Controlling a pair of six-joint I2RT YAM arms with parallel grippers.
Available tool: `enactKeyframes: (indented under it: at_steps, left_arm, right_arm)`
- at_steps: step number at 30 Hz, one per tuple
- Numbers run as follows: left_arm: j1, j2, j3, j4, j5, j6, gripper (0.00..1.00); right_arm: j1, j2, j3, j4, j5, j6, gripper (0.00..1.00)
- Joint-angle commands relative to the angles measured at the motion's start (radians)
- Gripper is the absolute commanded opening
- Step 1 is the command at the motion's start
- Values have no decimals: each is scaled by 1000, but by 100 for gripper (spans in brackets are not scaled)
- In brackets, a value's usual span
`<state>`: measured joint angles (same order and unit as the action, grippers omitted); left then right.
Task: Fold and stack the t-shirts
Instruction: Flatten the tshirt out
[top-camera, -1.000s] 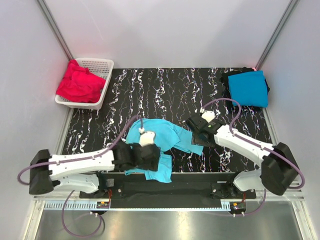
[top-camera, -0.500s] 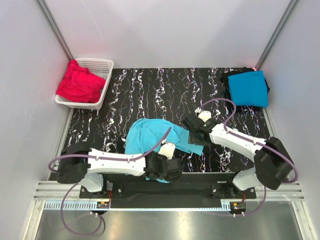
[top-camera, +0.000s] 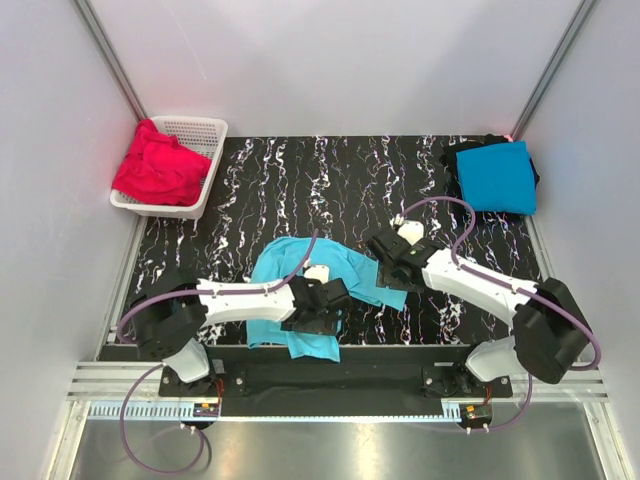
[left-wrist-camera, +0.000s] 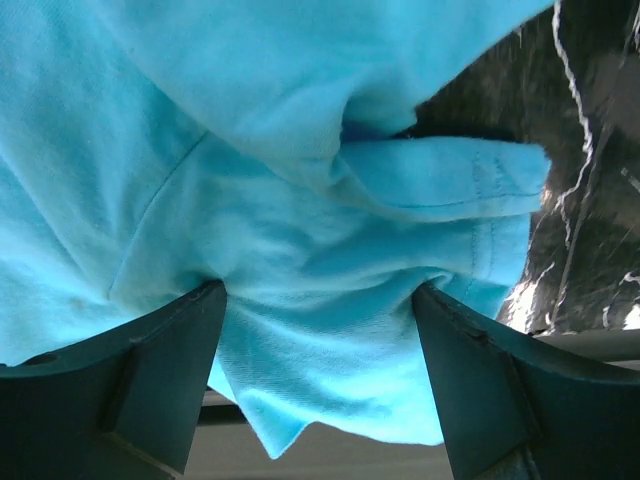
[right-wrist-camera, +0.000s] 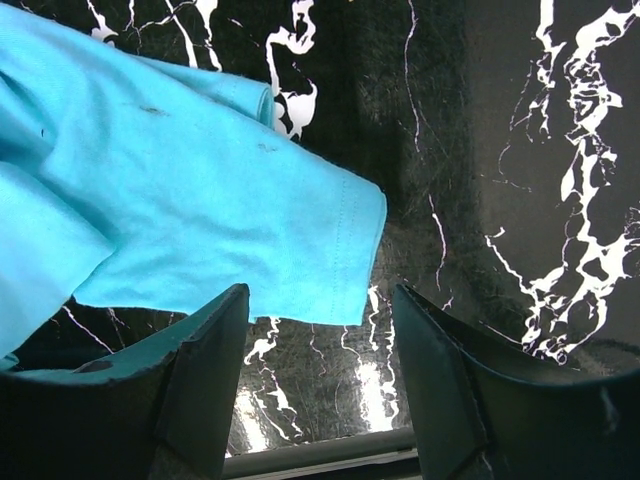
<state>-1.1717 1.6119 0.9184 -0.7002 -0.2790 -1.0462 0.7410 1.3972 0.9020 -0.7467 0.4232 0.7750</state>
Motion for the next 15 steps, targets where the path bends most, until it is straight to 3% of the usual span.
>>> enactKeyframes:
  at_steps: [1, 7, 15]
  left_arm:
    - [41, 57, -16, 22, 47, -3, 84]
    - [142, 69, -38, 2, 58, -2, 84]
    - [306, -59, -128, -67, -8, -1, 86]
  right_arm:
    - [11, 22, 8, 30, -30, -5, 66]
    - [11, 78, -51, 133, -171, -55, 64]
    - [9, 284, 11, 136, -137, -77, 66]
